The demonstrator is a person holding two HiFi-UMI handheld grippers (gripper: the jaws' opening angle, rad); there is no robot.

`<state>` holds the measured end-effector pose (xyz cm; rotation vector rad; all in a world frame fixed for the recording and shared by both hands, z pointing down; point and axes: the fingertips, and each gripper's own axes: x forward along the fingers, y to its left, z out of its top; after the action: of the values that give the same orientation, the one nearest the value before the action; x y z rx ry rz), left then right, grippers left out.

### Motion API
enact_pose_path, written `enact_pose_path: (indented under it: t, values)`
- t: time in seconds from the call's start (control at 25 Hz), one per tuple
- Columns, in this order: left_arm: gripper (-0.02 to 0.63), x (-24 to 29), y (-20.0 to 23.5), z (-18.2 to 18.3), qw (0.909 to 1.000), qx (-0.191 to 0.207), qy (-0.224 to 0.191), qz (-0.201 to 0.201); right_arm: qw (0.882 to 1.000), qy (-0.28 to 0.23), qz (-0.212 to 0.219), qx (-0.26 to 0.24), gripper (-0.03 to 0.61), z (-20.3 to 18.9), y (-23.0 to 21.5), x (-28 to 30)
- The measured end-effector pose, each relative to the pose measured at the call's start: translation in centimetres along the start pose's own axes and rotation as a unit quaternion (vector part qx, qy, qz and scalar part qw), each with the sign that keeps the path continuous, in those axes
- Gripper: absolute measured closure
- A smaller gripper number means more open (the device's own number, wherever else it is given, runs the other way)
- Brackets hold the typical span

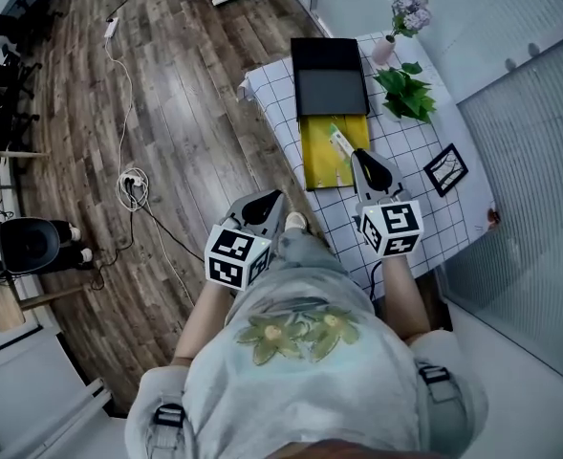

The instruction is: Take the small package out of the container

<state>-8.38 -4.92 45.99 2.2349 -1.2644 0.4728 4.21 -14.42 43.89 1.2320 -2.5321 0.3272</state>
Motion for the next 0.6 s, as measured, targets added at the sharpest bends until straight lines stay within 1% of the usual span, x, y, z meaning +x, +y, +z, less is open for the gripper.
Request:
enact_pose_path:
  t: [0.48,0.6]
  values:
    - [0.607,5.0,1.7,-0.6,0.9992,0.006,0.032,-0.023,1.0,0.026,-0.011,0.014,0.568,-2.8,-2.6,2.6]
    - [0.607,5.9,1.9,-0.5,0.9991,0.008,0.033,-0.027,0.999,0.039,-0.006,0.015,0.536,-3.6,-2.9,3.2]
